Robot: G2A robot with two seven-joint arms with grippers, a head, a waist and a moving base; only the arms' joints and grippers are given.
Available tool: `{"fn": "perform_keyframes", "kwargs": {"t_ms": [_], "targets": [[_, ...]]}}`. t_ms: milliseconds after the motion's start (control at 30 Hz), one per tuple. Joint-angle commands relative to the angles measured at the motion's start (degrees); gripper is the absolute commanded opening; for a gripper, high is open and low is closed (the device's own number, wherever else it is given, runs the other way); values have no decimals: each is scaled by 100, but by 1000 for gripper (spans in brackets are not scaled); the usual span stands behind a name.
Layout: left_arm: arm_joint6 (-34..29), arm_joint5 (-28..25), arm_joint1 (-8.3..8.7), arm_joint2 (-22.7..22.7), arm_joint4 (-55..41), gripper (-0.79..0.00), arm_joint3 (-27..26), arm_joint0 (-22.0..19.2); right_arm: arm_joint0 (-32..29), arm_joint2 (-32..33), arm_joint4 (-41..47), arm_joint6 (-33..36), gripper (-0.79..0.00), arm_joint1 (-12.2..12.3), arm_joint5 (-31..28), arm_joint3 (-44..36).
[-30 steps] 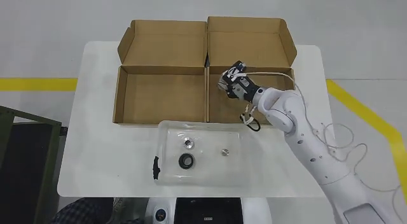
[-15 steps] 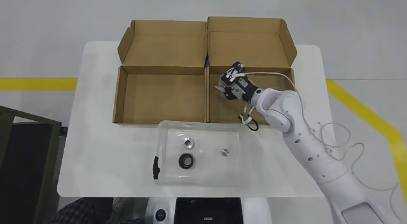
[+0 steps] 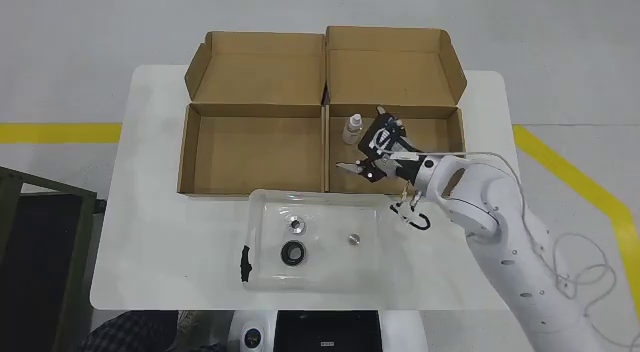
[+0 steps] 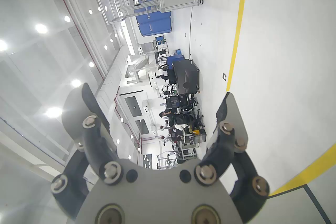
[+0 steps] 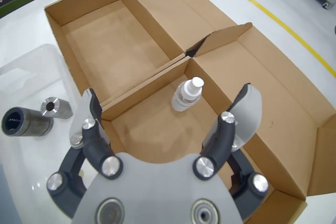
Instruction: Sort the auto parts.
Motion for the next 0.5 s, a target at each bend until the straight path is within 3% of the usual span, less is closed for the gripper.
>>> {"fn": "perform_keyframes", "kwargs": {"t_ms": [0,200,467], "targets": [[0,0,0,0,0,0,0,0,-287,94,-9,180,0,47,-170,-412],[0,0,0,0,0,0,0,0,-953,197,-154,502,0,155,-624,-1155],[0,0,0,0,0,0,0,0,-1604,124,-573,529,0,256,-1094,-1570]]}}
